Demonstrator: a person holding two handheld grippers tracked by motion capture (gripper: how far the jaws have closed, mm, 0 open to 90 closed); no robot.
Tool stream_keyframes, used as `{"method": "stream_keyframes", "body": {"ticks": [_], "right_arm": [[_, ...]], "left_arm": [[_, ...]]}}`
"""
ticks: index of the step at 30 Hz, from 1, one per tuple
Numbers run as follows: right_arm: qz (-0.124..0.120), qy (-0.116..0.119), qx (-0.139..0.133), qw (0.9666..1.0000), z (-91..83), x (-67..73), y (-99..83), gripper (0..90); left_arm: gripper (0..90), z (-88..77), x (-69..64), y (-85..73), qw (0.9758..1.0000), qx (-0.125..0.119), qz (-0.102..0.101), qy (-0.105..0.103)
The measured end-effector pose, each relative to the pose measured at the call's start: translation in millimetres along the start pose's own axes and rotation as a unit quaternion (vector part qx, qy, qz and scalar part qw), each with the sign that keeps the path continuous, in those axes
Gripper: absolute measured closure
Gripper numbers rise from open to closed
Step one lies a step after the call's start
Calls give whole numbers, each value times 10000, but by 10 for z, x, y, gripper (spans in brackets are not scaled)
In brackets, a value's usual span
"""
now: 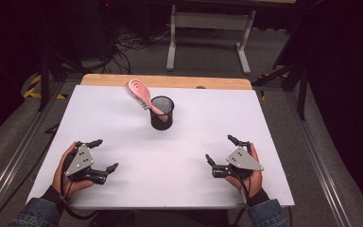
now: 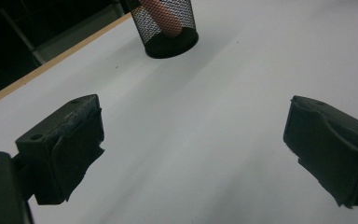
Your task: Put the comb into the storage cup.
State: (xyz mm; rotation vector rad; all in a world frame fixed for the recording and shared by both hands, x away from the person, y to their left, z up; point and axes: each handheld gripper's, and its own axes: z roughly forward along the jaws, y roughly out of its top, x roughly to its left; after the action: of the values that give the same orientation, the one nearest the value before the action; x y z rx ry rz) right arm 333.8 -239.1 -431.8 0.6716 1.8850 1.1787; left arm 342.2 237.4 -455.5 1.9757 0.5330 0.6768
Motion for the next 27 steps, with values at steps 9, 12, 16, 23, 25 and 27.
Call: {"method": "stream_keyframes", "body": {"ticks": [9, 12, 16, 23, 25, 27], "right_arm": [[-20, 8, 11, 10000, 4, 8, 6, 47], [-13, 7, 8, 10000, 1, 6, 6, 47], [-18, 7, 0, 10000, -2, 4, 7, 47], [-18, 7, 5, 10000, -1, -2, 5, 47], [-11, 12, 9, 10000, 1, -4, 2, 47], [-5, 4, 3, 10000, 1, -8, 0, 47]], "left_arm": [[60, -10, 6, -2, 10000, -21, 0, -15], [60, -7, 2, 2, 10000, -7, 30, -18], [61, -5, -1, 4, 10000, 0, 47, -21], [63, -4, 4, 1, 10000, -12, 14, -29], [63, -5, 5, 2, 10000, 3, 11, -24], [63, -1, 6, 2, 10000, 16, 15, -21]]}}
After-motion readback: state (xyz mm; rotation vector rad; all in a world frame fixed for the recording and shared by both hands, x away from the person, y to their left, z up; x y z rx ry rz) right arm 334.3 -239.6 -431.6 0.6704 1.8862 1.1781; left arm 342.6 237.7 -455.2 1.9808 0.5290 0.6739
